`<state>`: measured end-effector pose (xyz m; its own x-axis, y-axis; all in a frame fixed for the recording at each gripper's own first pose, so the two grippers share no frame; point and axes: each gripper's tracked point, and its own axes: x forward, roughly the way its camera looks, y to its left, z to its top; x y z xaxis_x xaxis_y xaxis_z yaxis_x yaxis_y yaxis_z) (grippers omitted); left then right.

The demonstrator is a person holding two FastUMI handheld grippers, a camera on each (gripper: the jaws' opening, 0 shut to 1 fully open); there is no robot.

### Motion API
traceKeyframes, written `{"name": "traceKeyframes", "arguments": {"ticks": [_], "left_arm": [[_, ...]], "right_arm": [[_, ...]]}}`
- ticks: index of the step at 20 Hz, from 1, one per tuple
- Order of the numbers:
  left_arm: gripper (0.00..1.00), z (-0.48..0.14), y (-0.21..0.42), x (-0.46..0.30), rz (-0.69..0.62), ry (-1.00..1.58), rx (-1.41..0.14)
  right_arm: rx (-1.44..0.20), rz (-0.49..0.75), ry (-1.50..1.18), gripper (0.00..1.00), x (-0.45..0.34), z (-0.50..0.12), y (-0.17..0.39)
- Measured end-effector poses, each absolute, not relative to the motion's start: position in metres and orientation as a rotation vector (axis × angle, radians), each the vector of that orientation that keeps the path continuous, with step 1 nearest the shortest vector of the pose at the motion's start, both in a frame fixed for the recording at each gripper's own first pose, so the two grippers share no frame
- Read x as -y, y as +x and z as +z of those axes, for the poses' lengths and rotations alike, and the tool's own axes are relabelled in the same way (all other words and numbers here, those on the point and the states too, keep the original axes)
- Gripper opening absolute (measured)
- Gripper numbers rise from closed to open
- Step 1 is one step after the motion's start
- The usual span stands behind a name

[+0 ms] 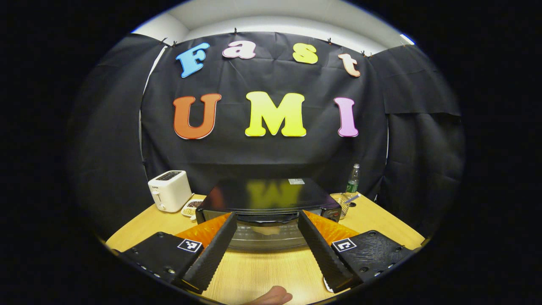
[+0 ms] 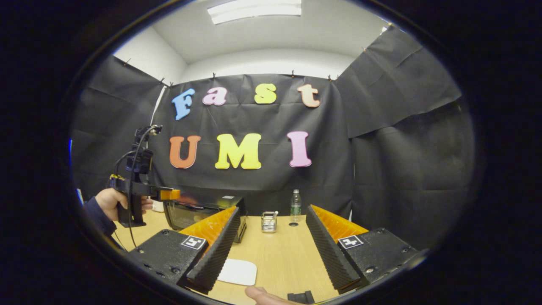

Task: Open the electric oven with the left hand, put the food in, and close the electric oven.

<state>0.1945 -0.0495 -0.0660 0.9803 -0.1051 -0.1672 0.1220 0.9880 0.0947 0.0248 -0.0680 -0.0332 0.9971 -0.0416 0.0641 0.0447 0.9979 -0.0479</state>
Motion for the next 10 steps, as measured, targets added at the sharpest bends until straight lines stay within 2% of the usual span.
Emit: {"name": "traceKeyframes", "arguments": {"ticks": [1,2,5,6,7,10], "left_arm": [[1.0,-0.055,0.184,0.045,-0.105,0.109,-0.147],[0.96,-0.043,0.174,0.043,-0.108,0.112,-0.128],[0.95,-0.02,0.145,0.036,-0.108,0.094,-0.11],[1.0,-0.012,0.135,0.031,-0.098,0.099,-0.102],[0.96,-0.002,0.126,0.028,-0.089,0.107,-0.09],[0.95,0.02,0.091,0.029,-0.103,0.117,-0.044]], "right_arm": [[0.07,-0.046,-0.05,0.96,0.066,-0.028,0.021],[0.078,-0.048,-0.05,0.96,0.064,-0.022,0.018],[0.095,-0.05,-0.048,0.99,0.056,-0.003,0.011],[0.099,-0.051,-0.046,0.99,0.053,0.002,0.009],[0.105,-0.05,-0.045,0.99,0.049,0.008,0.007],[0.116,-0.044,-0.057,0.99,0.036,0.019,0.002]]}}
